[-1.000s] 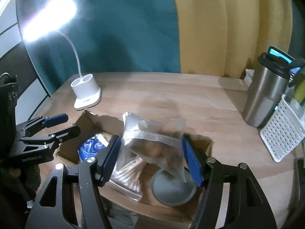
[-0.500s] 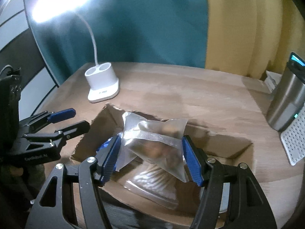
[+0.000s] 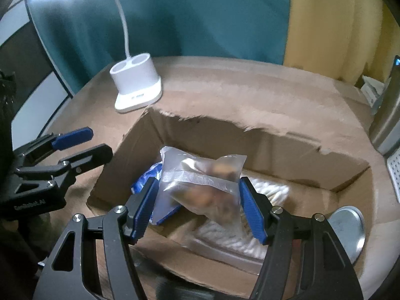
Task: Organize objects
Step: 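Lower the tissue pack and snack bag into the box and open both tools, then withdraw both tools and move the left tool toward the grey gloves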
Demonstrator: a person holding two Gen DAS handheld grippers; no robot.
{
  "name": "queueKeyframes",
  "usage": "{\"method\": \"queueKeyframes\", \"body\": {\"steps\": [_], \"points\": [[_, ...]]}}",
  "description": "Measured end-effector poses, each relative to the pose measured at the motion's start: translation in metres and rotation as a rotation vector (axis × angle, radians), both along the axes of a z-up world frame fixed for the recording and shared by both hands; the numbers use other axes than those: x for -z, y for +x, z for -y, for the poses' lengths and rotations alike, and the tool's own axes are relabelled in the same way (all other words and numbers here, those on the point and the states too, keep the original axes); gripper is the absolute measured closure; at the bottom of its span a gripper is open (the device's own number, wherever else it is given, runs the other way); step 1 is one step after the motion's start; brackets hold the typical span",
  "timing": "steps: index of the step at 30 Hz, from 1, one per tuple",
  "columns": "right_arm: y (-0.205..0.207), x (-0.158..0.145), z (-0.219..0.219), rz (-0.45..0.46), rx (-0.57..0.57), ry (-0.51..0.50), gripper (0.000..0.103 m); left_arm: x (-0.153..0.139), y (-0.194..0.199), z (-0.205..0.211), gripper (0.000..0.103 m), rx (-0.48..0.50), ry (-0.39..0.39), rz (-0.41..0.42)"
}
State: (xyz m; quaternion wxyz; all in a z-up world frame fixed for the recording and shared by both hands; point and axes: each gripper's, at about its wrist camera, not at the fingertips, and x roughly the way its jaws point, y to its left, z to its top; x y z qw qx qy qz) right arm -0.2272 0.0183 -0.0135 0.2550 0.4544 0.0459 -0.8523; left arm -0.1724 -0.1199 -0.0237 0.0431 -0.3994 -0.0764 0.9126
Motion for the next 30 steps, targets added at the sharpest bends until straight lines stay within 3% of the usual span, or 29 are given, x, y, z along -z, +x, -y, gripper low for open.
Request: {"method": "queueKeyframes", "body": {"steps": [11, 14, 20, 23, 25, 30], "points": [[0.011, 0.000, 0.008, -0.003, -0.004, -0.001, 0.030, 0.000, 0.017, 0.005, 0.033, -0.024, 0.014, -0.010], [0.017, -0.005, 0.009, -0.023, -0.013, -0.012, 0.025, -0.001, 0.021, 0.005, 0.033, -0.028, 0.013, -0.014], [0.031, -0.018, 0.005, -0.073, -0.006, -0.019, 0.024, -0.006, 0.034, -0.001, 0.032, -0.025, 0.011, -0.032], [0.037, -0.024, -0.004, -0.092, 0.010, -0.015, 0.024, -0.007, 0.040, -0.007, 0.031, -0.018, 0.015, -0.038], [0.042, -0.028, -0.014, -0.104, 0.028, -0.013, 0.024, -0.008, 0.044, -0.012, 0.025, -0.014, 0.018, -0.043], [0.053, -0.037, -0.037, -0.128, 0.061, -0.016, 0.024, -0.010, 0.054, -0.027, 0.025, 0.002, 0.022, -0.051]]}}
